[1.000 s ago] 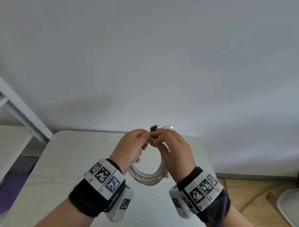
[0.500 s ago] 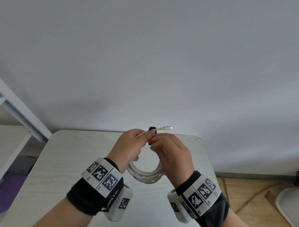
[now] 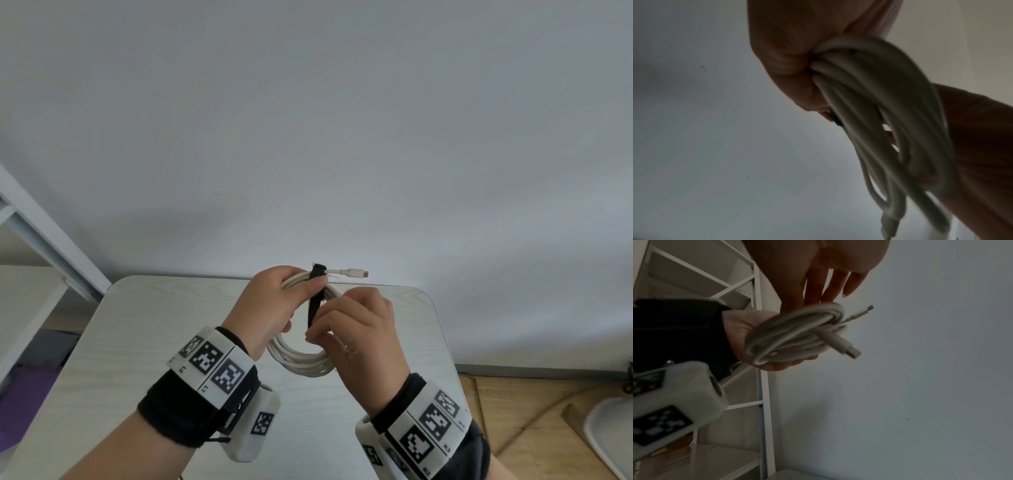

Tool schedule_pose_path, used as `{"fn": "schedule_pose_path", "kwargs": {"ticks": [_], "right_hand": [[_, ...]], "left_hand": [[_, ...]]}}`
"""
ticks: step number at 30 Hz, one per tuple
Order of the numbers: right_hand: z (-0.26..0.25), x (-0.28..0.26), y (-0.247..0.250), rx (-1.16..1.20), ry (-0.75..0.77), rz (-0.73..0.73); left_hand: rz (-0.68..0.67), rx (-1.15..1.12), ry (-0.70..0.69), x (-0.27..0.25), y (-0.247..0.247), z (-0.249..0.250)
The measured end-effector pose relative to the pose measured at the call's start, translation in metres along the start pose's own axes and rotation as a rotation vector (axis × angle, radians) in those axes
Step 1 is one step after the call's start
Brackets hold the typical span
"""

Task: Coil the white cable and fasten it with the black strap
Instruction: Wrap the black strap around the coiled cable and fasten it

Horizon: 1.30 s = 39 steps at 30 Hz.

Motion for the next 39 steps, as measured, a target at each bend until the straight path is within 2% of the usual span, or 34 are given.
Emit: {"fn": "schedule_pose_path", "kwargs": {"ticks": [6, 10, 16, 20, 22, 27, 33, 36, 39], "right_hand": [[-0.012, 0.003, 0.005, 0.111, 0.012, -0.045], [-0.015, 0.006, 0.012, 0.157, -0.025, -0.045], [-0.022, 0.015, 0.024, 0.191, -0.026, -0.047], [-0.014, 0.034, 0.041, 0.165, -0.035, -0.069], [-0.006, 0.048, 0.051, 0.159, -0.092, -0.072], [0.015, 0.07, 0.063, 0.23, -0.24, -0.096], [0.025, 0.082, 0.055, 0.332, -0.309, -0.188], [0.031, 0.082, 0.046, 0.451, -0.391, -0.233], [0.037, 0.075, 0.033, 0.609, -0.537, -0.3]], "left_hand": [[-0.004, 0.058, -0.094, -0.002, 0.0, 0.003], [-0.002, -0.026, -0.104, -0.003, -0.001, 0.003], [-0.038, -0.036, -0.121, -0.006, -0.007, 0.002], [-0.092, 0.1, -0.223, -0.012, -0.014, 0.014], [-0.113, 0.142, -0.254, -0.015, -0.016, 0.017], [-0.195, 0.004, -0.211, -0.023, -0.017, 0.02], [-0.304, -0.024, -0.181, -0.029, -0.016, 0.022], [-0.322, -0.019, -0.2, -0.033, -0.013, 0.024], [-0.319, -0.031, -0.247, -0.038, -0.01, 0.028]]}}
Point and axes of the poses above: each hand's wrist, its own x-axis towards the middle knuckle, its own y-axis out of the back of the hand, z = x × y, the point moved 5 cm from there along x, towards the middle knuckle, and after that the axes turned 1 degree about z, right-handed, at the moved point
